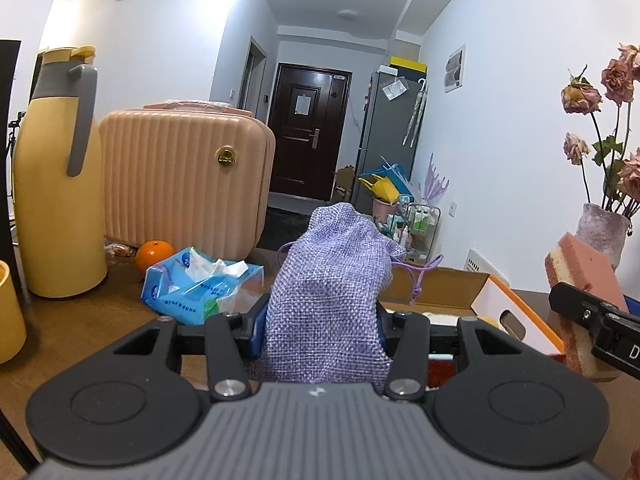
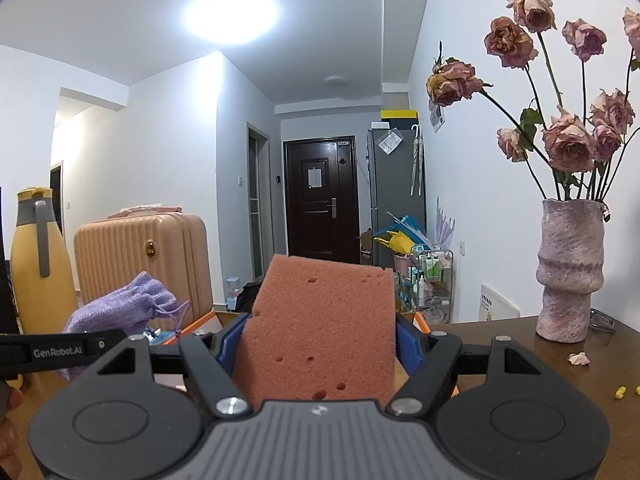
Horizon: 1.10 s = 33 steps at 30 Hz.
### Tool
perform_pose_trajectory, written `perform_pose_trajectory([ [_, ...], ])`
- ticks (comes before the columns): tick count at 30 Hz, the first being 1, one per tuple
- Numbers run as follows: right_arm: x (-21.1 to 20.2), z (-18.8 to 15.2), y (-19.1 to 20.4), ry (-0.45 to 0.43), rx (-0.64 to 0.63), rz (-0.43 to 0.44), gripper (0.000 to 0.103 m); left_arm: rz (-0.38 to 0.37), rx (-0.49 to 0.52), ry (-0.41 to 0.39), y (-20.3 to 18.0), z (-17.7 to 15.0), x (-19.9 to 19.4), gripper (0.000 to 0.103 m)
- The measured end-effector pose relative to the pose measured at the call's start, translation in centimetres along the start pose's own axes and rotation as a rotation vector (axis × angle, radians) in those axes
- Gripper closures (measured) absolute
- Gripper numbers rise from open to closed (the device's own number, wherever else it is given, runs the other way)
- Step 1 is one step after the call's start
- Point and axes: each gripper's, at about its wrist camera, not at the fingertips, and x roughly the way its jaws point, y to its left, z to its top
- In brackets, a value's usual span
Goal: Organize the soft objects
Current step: 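Carry the sponge and purple pouch over the cardboard box with both grippers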
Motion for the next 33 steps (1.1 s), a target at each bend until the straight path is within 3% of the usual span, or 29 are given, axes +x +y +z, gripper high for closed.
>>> perform_pose_trajectory([
  [17,4.9,1.3,-0.2,0.019,-0.006,-0.004,0.031,-0.012,-0.024,-0.001,-0.7,1.5,4.3,0.055],
  [33,9.4,1.9,-0.2,0.105,-0.052,-0.003,0.030,-0.015,-0.010,0.013,-1.4,1.9,8.1,0.055],
])
